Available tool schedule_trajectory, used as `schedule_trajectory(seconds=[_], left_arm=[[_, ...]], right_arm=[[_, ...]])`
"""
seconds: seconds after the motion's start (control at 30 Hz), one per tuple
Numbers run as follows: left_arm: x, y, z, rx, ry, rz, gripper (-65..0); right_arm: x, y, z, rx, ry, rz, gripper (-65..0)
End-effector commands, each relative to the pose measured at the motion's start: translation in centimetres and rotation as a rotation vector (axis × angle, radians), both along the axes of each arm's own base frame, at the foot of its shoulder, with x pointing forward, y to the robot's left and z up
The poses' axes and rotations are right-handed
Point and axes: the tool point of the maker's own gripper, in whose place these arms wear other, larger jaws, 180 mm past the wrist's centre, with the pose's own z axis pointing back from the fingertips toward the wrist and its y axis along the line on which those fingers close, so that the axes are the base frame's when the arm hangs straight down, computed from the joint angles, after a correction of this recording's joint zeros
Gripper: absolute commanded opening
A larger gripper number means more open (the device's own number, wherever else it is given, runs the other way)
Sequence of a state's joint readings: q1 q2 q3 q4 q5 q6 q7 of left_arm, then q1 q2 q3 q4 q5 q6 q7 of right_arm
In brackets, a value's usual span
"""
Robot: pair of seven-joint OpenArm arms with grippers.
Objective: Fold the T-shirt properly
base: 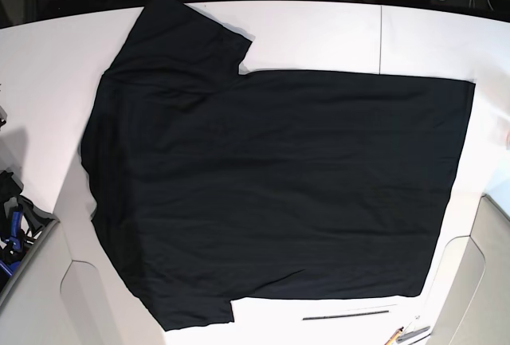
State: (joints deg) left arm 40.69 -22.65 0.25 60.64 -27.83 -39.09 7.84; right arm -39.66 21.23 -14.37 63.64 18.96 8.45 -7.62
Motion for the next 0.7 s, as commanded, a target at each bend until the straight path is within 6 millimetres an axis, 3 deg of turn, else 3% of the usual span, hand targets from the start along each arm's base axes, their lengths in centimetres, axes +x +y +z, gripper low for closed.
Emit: schedule_trajectory(seconds=[0.0, 0.13, 0.23, 0.43, 0.67], left_arm=[[-0.8, 0.5, 0.9, -0.007, 0.012, -0.011, -65.0], [-1.2, 2.3, 3.2, 0.007, 0.032, 0.010, -65.0], [-0.3, 4.1, 5.3, 0.018, 0.001, 0.075, -65.0], [2.8, 6.9, 9.8, 0.042, -0.086, 0.145, -65.0], [7.1, 7.3, 14.7, -0.016, -0.189, 0.196, -65.0]], right_arm=[[-1.2, 0.3, 1.3, 0.028, 0.001, 0.015, -65.0], [-1.8, 1.5, 5.7, 0.084, -0.049, 0.037, -65.0], [-0.6, 2.6, 9.4, 0.123, -0.118, 0.030, -65.0], [4.1, 3.8, 15.9, 0.202, -0.244, -0.075, -65.0], [12.0, 2.8, 21.7, 0.224, -0.473, -0.202, -65.0]])
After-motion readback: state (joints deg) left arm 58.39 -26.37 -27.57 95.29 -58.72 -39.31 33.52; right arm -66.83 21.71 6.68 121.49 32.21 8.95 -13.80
